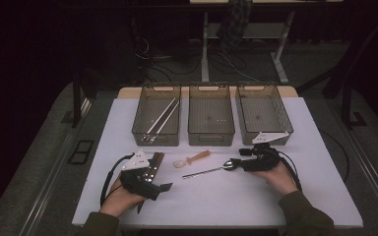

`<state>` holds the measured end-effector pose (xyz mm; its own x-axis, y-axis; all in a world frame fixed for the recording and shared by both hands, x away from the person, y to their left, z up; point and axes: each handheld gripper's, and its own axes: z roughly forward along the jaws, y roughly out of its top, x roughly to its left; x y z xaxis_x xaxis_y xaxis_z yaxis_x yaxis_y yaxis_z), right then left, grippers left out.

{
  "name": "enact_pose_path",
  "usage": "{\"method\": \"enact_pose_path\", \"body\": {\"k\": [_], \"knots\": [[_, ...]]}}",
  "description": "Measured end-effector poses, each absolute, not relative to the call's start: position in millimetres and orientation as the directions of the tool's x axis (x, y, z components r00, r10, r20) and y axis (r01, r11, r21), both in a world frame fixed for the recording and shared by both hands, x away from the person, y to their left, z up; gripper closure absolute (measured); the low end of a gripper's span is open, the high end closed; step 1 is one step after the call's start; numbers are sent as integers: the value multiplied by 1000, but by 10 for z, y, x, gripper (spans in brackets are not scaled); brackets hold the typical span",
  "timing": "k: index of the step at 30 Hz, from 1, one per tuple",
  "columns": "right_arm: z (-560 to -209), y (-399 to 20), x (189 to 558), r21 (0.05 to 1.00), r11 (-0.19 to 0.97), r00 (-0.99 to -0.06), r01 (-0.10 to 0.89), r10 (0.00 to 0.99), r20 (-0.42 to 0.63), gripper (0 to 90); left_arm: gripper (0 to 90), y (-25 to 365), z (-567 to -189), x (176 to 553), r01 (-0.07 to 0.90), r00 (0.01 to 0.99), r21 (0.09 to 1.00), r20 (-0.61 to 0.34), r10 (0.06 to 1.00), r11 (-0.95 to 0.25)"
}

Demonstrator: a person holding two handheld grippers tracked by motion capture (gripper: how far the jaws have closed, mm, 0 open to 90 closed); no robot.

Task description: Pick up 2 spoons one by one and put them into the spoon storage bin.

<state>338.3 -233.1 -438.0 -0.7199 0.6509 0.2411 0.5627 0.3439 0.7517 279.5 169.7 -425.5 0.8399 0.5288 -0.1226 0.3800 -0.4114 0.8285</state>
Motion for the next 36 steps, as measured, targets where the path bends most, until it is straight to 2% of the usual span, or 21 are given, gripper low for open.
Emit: {"method": "enact_pose_path", "body": {"k": [12, 36], "knots": [[-4487, -2267, 3405, 716, 396, -736, 575, 633, 240, 546, 0, 1694, -4269, 2797, 379, 843, 823, -118, 526, -423], [-4529, -2261, 3364, 699, 482, -788, 529, 585, 193, 672, 5, 1685, -4257, 2802, 370, 843, 829, -110, 526, -419]]}}
